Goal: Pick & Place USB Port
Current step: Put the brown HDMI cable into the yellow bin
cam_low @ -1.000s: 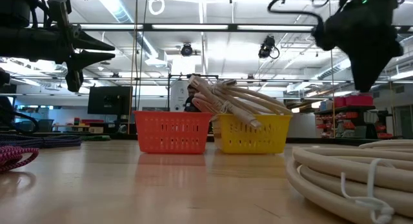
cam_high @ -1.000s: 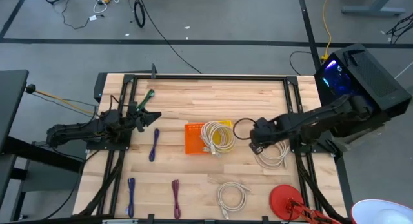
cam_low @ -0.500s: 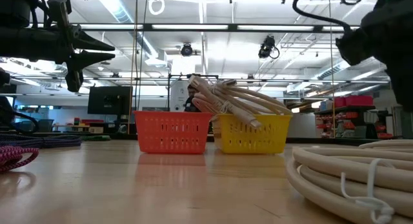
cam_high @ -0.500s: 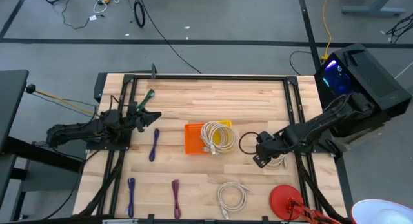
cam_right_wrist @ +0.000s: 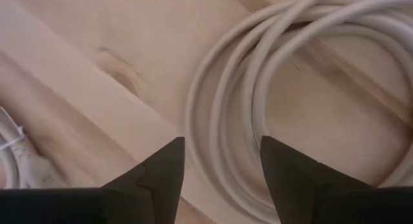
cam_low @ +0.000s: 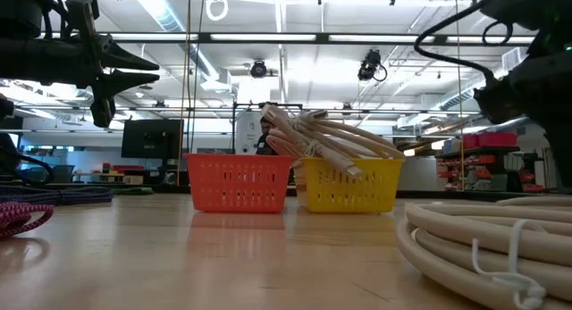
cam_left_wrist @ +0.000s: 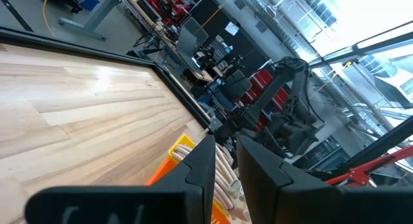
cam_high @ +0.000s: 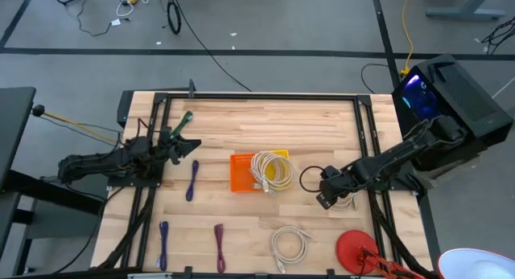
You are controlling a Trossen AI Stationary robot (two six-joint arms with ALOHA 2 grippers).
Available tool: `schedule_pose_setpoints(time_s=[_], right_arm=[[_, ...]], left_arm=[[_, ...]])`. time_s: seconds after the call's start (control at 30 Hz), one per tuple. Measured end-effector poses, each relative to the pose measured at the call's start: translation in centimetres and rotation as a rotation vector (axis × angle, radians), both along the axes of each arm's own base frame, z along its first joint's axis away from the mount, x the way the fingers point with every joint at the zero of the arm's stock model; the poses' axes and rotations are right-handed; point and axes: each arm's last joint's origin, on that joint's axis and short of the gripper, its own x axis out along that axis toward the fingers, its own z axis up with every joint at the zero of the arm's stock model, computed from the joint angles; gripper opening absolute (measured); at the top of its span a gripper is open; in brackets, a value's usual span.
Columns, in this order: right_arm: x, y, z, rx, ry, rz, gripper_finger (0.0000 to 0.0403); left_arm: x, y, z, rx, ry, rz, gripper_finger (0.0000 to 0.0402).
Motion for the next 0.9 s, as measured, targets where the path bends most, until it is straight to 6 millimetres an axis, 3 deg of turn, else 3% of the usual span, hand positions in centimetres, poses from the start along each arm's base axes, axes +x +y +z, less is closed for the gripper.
schedule_pose_setpoints(time_s=[0.43, 0.53, 0.67, 0.9], right_arm=[[-0.9, -1.3, -3.0, 0.010, -0.040, -0.054, 0.0199], [-1.1, -1.5, -3.2, 0.006, -0.022, -0.054, 0.0157], [-0.8, -1.4, -3.2, 0.017, -0.053, -0.042, 0.0028], [0.2, -1.2, -2.3, -0.003, -0.104, -0.059, 0.0010]], left_arm=[[0.0, 0.0, 0.0, -0.005, -0.002, 0.000, 0.0069], [0.0, 0.0, 0.0, -0.005, -0.002, 0.000, 0.0069], [0.0, 0.0, 0.0, -0.004, -0.002, 0.001, 0.0069], [0.0, 0.0, 0.0, -0.005, -0.001, 0.004, 0.0069]])
